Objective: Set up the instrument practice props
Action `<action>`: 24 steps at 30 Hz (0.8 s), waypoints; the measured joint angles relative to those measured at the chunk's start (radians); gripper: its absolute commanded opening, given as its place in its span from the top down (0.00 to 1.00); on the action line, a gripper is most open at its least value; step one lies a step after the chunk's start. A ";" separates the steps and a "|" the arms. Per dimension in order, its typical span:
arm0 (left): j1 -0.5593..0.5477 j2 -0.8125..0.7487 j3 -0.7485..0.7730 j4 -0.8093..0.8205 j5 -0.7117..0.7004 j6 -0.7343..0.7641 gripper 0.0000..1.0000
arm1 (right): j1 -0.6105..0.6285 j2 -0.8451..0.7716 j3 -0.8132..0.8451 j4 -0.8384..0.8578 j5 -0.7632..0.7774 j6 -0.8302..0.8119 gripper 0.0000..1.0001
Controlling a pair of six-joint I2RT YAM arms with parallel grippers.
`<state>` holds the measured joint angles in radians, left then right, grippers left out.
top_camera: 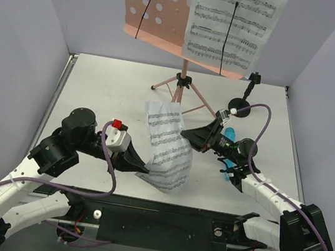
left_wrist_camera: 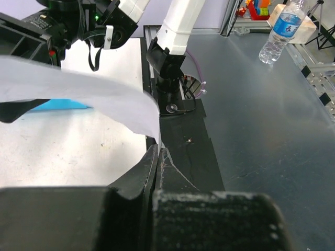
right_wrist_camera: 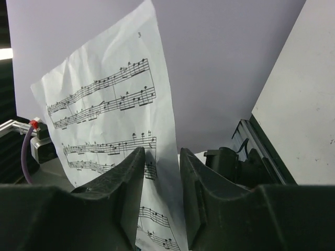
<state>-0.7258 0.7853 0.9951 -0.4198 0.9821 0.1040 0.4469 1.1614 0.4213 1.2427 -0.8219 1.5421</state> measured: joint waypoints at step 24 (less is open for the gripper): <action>0.054 -0.055 -0.094 0.096 -0.021 -0.072 1.00 | 0.000 -0.081 0.014 0.004 -0.082 -0.022 0.62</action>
<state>-0.6716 0.7303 0.9012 -0.3237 0.9607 0.0322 0.4465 1.0801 0.4351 1.2469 -0.9035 1.5200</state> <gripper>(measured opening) 0.021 0.381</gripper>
